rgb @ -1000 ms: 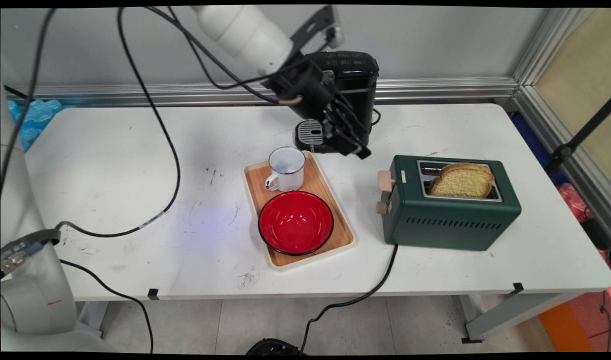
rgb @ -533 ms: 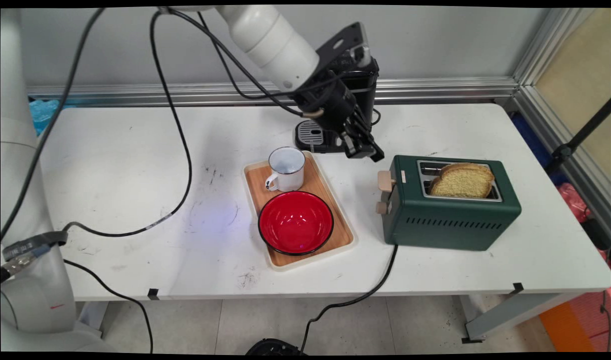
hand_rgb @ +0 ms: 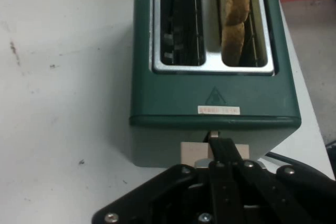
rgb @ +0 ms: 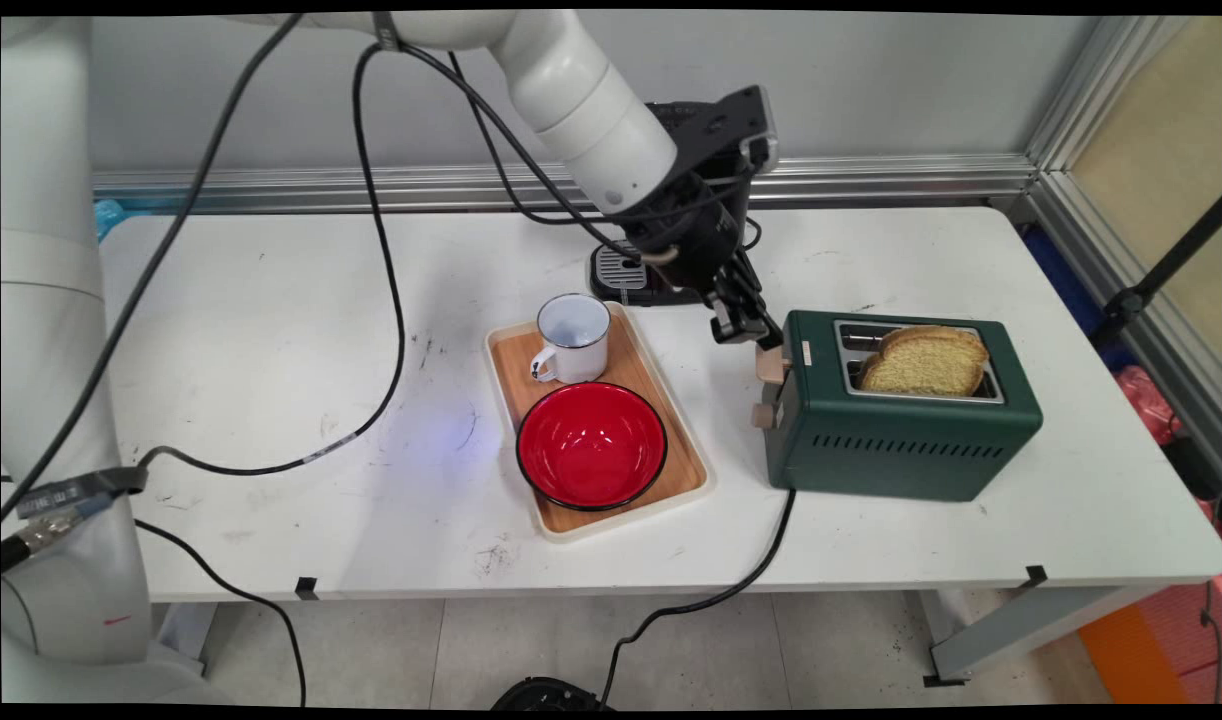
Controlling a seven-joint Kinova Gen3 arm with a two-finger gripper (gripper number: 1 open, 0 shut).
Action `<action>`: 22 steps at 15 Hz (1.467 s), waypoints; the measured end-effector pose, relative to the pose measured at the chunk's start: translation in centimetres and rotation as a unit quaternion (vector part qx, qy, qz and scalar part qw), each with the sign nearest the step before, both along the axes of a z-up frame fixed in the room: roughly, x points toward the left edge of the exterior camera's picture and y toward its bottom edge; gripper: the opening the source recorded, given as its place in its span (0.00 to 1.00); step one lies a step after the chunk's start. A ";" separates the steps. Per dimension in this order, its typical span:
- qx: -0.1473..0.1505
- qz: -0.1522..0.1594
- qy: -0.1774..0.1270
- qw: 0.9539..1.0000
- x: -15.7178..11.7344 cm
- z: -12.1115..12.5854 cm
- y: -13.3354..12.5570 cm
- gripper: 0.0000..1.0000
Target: Press the toaster switch
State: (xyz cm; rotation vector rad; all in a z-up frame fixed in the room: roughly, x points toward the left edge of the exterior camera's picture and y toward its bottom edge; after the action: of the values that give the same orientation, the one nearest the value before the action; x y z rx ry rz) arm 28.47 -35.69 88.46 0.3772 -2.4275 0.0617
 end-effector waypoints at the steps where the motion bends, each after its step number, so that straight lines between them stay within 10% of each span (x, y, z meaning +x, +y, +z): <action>1: 0.002 -0.002 -0.003 1.000 -0.4 -0.3 -0.1 0.00; 22: 0.015 -0.023 -0.060 0.998 -3.1 -5.0 -0.8 0.00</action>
State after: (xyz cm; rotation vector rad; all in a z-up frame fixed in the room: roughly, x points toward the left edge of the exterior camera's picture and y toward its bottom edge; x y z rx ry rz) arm 25.38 -36.45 83.49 0.3395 -2.5573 0.0286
